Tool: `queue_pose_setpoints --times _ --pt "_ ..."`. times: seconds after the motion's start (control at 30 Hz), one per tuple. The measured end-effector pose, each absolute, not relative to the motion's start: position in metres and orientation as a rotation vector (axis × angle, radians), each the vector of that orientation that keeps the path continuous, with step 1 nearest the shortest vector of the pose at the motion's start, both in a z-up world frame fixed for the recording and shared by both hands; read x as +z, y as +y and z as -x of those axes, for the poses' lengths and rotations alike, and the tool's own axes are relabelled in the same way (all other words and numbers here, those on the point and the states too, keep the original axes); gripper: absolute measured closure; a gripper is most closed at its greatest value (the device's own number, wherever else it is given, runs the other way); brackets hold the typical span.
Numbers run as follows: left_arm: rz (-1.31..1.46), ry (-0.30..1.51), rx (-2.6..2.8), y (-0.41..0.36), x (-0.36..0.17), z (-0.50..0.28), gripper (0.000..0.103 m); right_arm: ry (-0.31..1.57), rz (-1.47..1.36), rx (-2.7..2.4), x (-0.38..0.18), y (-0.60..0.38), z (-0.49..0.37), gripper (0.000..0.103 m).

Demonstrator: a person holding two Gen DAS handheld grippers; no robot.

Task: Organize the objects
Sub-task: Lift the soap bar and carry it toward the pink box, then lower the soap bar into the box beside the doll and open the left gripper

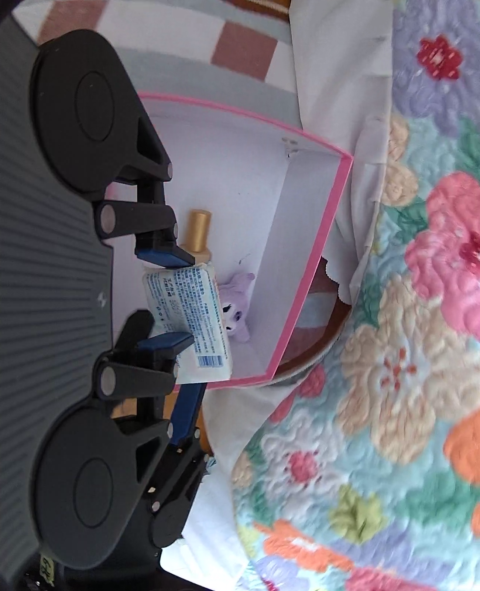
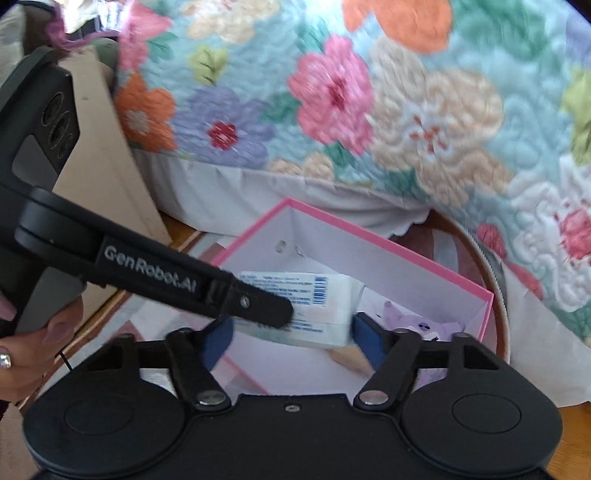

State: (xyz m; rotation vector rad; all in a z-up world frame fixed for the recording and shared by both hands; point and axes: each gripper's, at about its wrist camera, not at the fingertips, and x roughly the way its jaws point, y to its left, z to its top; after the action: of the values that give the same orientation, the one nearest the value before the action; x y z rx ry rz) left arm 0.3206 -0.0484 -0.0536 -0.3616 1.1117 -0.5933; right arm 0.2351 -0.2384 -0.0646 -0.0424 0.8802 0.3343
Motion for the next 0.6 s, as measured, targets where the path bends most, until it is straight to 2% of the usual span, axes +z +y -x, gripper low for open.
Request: queue_pose_setpoints --times 0.27,0.6 --pt "0.357 1.164 -0.595 -0.078 -0.101 -0.366 0.064 0.981 -0.153 0.248 -0.107 -0.282 -0.274 0.055" --pt "0.327 1.161 -0.538 -0.09 -0.14 -0.402 0.065 1.054 -0.287 0.194 -0.149 -0.296 -0.312 0.061"
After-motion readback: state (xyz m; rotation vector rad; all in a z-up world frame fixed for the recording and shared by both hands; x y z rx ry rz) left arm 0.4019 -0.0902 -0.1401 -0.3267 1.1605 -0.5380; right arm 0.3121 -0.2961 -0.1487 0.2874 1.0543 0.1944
